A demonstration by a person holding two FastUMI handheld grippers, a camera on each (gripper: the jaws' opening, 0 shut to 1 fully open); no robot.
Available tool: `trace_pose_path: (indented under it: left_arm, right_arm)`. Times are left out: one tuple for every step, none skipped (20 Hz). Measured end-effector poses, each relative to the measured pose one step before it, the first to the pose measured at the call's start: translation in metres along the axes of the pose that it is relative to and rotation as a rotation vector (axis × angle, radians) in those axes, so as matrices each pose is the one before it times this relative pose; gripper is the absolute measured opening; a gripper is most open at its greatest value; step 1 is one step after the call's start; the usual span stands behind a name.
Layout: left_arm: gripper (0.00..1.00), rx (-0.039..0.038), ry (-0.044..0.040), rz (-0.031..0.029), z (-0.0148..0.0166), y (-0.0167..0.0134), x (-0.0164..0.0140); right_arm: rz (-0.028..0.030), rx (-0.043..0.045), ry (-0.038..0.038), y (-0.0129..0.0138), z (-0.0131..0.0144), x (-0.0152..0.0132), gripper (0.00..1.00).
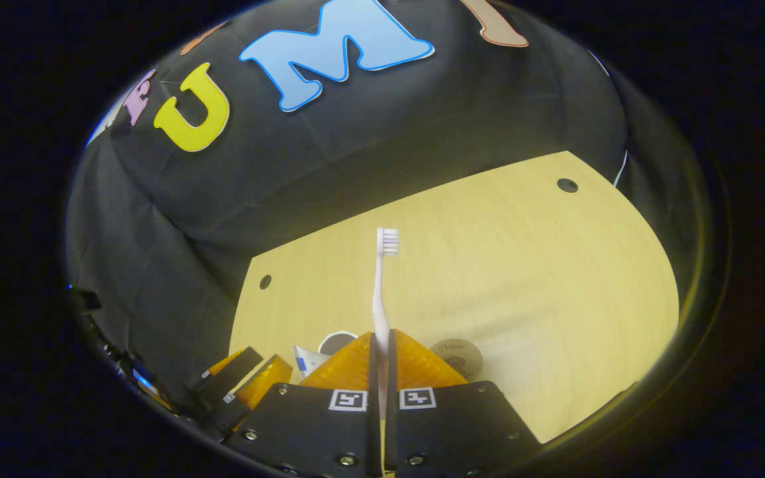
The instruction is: Put the toothbrush and toothpaste on the desktop into the cup, then pick up the cup and place it on the coaster on the desktop.
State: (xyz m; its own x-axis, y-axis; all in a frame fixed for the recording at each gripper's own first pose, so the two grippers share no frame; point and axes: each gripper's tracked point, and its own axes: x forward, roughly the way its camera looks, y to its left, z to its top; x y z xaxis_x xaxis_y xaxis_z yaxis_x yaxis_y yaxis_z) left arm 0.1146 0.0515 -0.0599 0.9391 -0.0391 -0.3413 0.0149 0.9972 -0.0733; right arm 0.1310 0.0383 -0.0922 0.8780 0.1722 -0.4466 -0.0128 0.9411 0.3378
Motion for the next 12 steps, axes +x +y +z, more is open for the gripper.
trace_pose_path:
  left_arm:
    - [0.82, -0.00283, -0.00122, 0.01144, -0.00060, 0.00923, -0.00713]
    - [0.82, -0.00295, 0.00026, 0.01599, -0.00124, 0.01136, -0.00701]
    - [0.82, -0.00315, -0.00030, 0.01658, -0.00099, 0.00986, -0.00519]
    - [0.82, -0.00374, -0.00011, 0.01783, -0.00045, 0.01226, -0.00650]
    - [0.82, -0.00341, 0.00101, 0.01821, -0.00173, 0.01151, -0.00695]
    - [0.82, -0.00384, 0.00178, 0.01750, -0.00175, 0.01151, -0.00626]
    - [0.82, -0.00644, 0.00425, 0.01598, -0.00353, 0.01167, -0.00627]
    - [0.82, -0.00769, 0.00408, 0.01645, -0.00256, 0.01062, -0.00579]
    - [0.82, -0.00826, 0.00347, 0.01826, -0.00396, 0.01109, -0.00620]
    - [0.82, -0.00907, 0.00477, 0.02014, -0.00333, 0.01098, -0.00502]
    - [0.79, -0.00998, 0.00436, 0.01986, -0.00297, 0.00922, -0.00306]
    - [0.82, -0.01013, 0.00460, 0.01822, -0.00369, 0.01015, -0.00605]
  right_arm:
    - [0.00402, -0.00124, -0.00171, 0.00437, 0.00167, 0.00666, 0.04]
    - [0.00153, -0.00115, -0.00129, 0.00457, 0.00201, 0.00659, 0.04]
    - [0.00104, -0.00526, -0.00668, 0.00428, 0.00234, 0.00653, 0.04]
    - [-0.00143, -0.01058, -0.00754, 0.00425, 0.00305, 0.00757, 0.04]
    - [-0.00358, -0.01718, -0.01076, 0.00393, 0.00244, 0.00724, 0.04]
    - [-0.00255, -0.01897, -0.01266, 0.00514, 0.00351, 0.00740, 0.04]
    - [0.00128, -0.01897, -0.01218, 0.00490, 0.00333, 0.00738, 0.04]
    - [0.00773, -0.01552, -0.01084, 0.00683, 0.00308, 0.00775, 0.04]
    - [0.00262, -0.01615, -0.01333, 0.00474, 0.00101, 0.00724, 0.04]
    - [0.00199, -0.01566, -0.00949, 0.00451, 0.00172, 0.00720, 0.03]
    - [-0.00102, -0.01574, -0.01043, 0.00207, 0.00083, 0.00746, 0.03]
    - [-0.00338, -0.01274, -0.00314, 0.00092, -0.00089, 0.00710, 0.03]
